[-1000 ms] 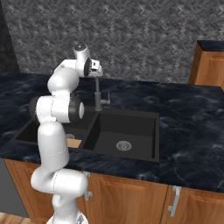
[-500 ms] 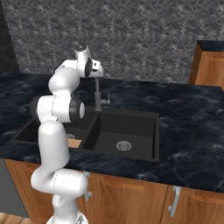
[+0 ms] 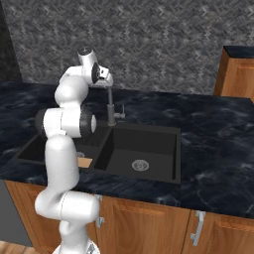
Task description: Turn on the sink faucet with hot water and rinse the cutting board for ten seconds, then turn off the faucet. Push the cutting board to reach the water if necessary.
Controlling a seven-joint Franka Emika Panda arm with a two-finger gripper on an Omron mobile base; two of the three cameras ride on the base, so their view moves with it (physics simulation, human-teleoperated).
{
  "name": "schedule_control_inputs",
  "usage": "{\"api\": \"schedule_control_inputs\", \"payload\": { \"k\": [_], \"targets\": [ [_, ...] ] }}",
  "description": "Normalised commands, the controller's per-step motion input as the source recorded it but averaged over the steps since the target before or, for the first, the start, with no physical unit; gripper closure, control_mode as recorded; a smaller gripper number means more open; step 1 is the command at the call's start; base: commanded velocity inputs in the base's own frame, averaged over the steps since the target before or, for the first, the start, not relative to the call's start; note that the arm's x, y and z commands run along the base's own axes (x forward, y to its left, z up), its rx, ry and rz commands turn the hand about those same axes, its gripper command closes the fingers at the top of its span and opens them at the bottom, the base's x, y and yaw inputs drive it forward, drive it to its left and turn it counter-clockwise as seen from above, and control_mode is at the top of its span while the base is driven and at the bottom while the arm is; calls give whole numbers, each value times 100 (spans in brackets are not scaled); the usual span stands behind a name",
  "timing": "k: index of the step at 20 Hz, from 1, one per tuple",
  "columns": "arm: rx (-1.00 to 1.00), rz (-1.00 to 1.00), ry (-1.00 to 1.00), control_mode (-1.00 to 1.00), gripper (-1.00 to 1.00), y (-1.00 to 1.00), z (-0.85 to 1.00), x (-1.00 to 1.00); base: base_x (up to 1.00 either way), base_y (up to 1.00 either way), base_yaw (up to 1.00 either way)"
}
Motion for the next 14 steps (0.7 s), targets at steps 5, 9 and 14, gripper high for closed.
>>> {"api": "schedule_control_inputs", "payload": {
  "k": [5,9,14],
  "targets": [
    [0,1,0,-100,-100,-31,0,-6,0,0,0],
    [0,9,-6,-100,-100,-88,0,-37,0,0,0],
    [0,13,-6,-100,-100,-85,-14,-23,0,0,0]
  ]
}}
